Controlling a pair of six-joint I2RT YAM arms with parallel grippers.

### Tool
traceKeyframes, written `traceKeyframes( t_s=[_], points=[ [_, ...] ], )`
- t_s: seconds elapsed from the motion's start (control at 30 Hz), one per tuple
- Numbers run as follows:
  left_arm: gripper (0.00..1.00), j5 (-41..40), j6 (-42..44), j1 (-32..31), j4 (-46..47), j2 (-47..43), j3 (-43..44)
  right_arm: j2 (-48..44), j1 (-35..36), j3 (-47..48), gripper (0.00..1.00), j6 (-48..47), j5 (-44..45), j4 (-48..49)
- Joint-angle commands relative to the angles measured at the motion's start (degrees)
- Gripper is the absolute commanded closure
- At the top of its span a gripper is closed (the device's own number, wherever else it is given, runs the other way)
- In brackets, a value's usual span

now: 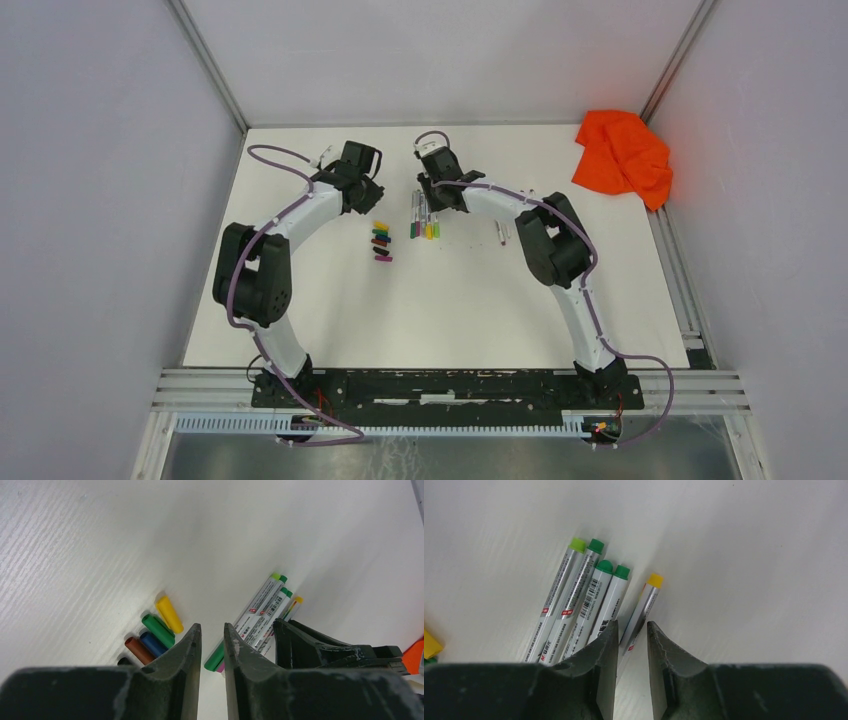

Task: Open the pen caps

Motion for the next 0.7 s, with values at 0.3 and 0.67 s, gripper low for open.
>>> traceKeyframes(
  t_s=[0.3, 0.67],
  points=[
    [0.7, -1.28, 3.16, -0.68, 2.51, -3.12, -1.05, 2.03, -0.19, 0.61, 0.7, 1.46, 1.0, -2.52],
    [0.3, 7.4, 7.01, -0.96, 9.99, -4.15, -6.12, -7.1, -2.16, -16.51, 1.0, 2.74, -3.46, 8.46]
  ],
)
